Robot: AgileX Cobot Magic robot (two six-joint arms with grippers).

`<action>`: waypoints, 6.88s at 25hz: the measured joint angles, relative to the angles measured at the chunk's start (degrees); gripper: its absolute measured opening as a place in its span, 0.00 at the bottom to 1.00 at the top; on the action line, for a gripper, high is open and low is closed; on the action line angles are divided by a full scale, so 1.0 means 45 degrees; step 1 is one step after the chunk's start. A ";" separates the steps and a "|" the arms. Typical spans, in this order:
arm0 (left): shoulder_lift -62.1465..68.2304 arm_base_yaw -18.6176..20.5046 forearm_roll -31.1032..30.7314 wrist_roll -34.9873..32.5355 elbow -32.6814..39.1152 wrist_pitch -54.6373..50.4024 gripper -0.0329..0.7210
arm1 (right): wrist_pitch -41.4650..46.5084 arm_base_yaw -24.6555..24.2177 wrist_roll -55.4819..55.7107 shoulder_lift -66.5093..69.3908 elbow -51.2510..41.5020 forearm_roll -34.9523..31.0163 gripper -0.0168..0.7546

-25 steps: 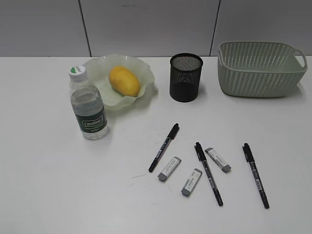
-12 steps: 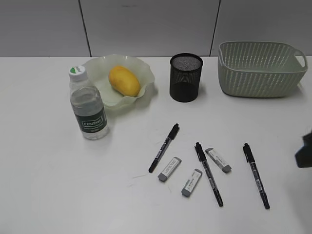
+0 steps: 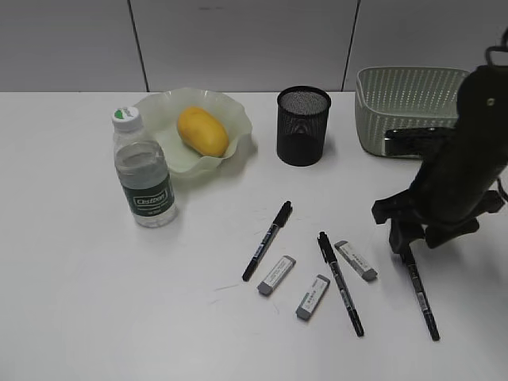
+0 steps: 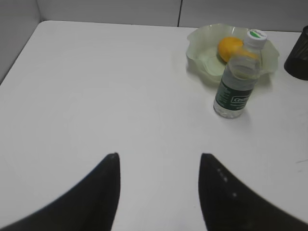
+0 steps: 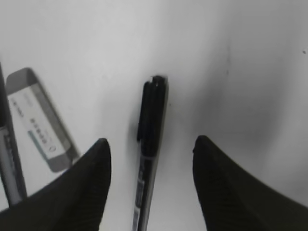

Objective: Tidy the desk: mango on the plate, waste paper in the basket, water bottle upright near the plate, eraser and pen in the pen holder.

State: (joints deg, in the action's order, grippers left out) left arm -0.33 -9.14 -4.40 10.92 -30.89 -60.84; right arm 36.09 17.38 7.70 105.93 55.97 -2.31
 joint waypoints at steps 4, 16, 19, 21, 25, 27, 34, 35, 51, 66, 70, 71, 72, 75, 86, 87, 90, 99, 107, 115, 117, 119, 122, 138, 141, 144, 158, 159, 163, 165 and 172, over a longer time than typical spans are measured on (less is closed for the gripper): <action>0.0000 0.0000 -0.0192 0.0000 0.0000 0.0000 0.56 | -0.0255 0.0196 0.0420 0.1244 0.0574 0.0282 0.54; 0.0000 0.0000 -0.0233 -0.0010 0.0000 0.0000 0.54 | -0.4792 0.0468 0.0657 -0.1532 0.0643 0.0981 0.20; 0.0000 0.0000 -0.0233 -0.0010 0.0000 0.0000 0.52 | -1.0521 0.0454 0.0642 -0.2615 0.0697 0.2028 0.20; 0.0000 0.0000 -0.0233 -0.0010 0.0000 0.0000 0.52 | -1.4071 0.0454 0.0476 -0.2343 0.0804 0.2497 0.20; 0.0000 0.0000 -0.0244 -0.0010 0.0000 0.0000 0.51 | -1.7484 0.0454 0.0090 -0.0033 0.1750 0.2747 0.20; 0.0000 0.0000 -0.0244 -0.0010 0.0000 0.0000 0.50 | -1.7735 0.0454 0.0051 0.1372 0.2352 0.2747 0.20; 0.0000 0.0000 -0.0244 -0.0015 0.0000 0.0000 0.46 | -1.8295 0.0454 0.0096 0.3772 0.3068 0.2832 0.38; 0.0000 0.0000 -0.0244 -0.0015 0.0000 0.0000 0.45 | -1.8165 0.0454 0.0154 0.3772 0.3068 0.2832 0.48; 0.0000 0.0000 -0.0244 -0.0025 0.0000 0.0000 0.38 | -0.0975 0.0454 0.0226 -0.8171 -0.0083 0.3665 0.65; 0.4280 0.0000 0.2232 -0.4337 -0.0702 0.2357 0.37 | 0.6118 0.0454 -0.0437 -2.2575 -0.5565 0.1185 0.62; 0.7658 0.0000 0.5062 -0.7064 -0.1888 0.4474 0.37 | 0.5463 0.0454 -0.0480 -2.3617 -0.5920 0.1239 0.61; 0.8635 0.0000 0.5921 -0.7846 -0.2375 0.4636 0.37 | 0.5410 0.0454 -0.0496 -2.3626 -0.5951 0.1240 0.61; 0.9648 -0.0046 0.6775 -0.8799 -0.2923 0.4775 0.37 | 0.5358 0.0454 -0.0496 -2.3626 -0.5951 0.1240 0.61; 1.2628 -0.1003 0.7995 -1.0245 -0.4773 0.5240 0.37 | 0.5276 0.0454 -0.0496 -2.3626 -0.5951 0.1249 0.61; 2.2845 -0.8498 -0.0694 -0.0879 -1.0710 0.5116 0.49 | 0.5276 0.0454 -0.0500 -2.3626 -0.5951 0.1254 0.54; 2.3415 -0.8481 -0.0895 -0.0524 -1.1000 0.5027 0.55 | 0.5276 0.0454 -0.0500 -2.3626 -0.5951 0.1254 0.53; 2.4891 -0.8294 -0.1017 -0.0117 -1.1444 0.4999 0.68 | 0.5276 0.0454 -0.0500 -2.3626 -0.5951 0.1254 0.53; 2.6710 -0.8059 -0.0906 -0.0034 -1.1638 0.6151 0.74 | 0.5276 0.0454 -0.0500 -2.3626 -0.5951 0.1254 0.53; 2.7735 -0.8059 -0.0644 -0.0034 -1.2079 0.7528 0.70 | 0.5276 0.0454 -0.0510 -2.3626 -0.5951 0.1254 0.53; 2.8861 -0.8059 -0.0571 -0.0029 -1.3028 0.7511 0.51 | 0.5276 0.0454 -0.0510 -2.3626 -0.5951 0.1254 0.53; 2.8980 -0.8059 -0.0571 -0.0029 -1.3102 0.7440 0.40 | 0.5272 0.0454 -0.0510 -2.3626 -0.5951 0.1254 0.53; 2.8995 -0.8059 -0.0571 -0.0029 -1.3179 0.7388 0.32 | 0.5272 0.0454 -0.0510 -2.3626 -0.5951 0.1254 0.53; 2.8964 -0.8059 -0.0571 -0.0029 -1.3193 0.7312 0.20 | 0.5272 0.0454 -0.0510 -2.3626 -0.5951 0.1254 0.53; 2.7277 -0.6439 -0.0781 -0.0029 -1.3208 2.2912 0.20 | 0.5272 0.0454 -0.0510 -2.3626 -0.5951 0.1254 0.53; 2.8491 -0.6009 -0.0759 -0.0040 -1.3195 2.4624 0.20 | 0.5272 0.0454 -0.0510 -2.3626 -0.5951 0.1254 0.53; 2.9416 -0.5893 -0.0737 -0.0040 -1.3187 2.5257 0.20 | 0.5272 0.0454 -0.0510 -2.3626 -0.5951 0.1254 0.53; 3.0402 -0.5883 -0.0810 -0.0040 -1.3187 2.5487 0.59 | 0.5272 0.0454 -0.0510 -2.3626 -0.5951 0.1264 0.53; 3.0340 -0.5883 -0.0879 0.0008 -1.3187 2.5465 0.61 | 0.5272 0.0454 -0.0510 -2.3626 -0.5951 0.1264 0.53; 2.8809 -0.5883 -0.1695 0.1134 -1.3163 2.2205 0.62 | 0.5272 0.0454 -0.0510 -2.3626 -0.5951 0.1279 0.53; 2.7205 -0.5972 -0.2310 0.1330 -1.3154 1.7889 0.58 | 0.5272 0.0454 -0.0510 -2.3626 -0.5951 0.1292 0.53; 2.1905 -0.6170 -0.3641 0.1013 -1.1125 0.6539 0.49 | 0.5272 0.0454 -0.0510 -2.3626 -0.5951 0.1292 0.53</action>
State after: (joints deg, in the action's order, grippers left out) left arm 98.24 -36.91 -20.78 15.48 -80.95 -31.42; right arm 59.82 19.43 5.40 -0.39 29.19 3.50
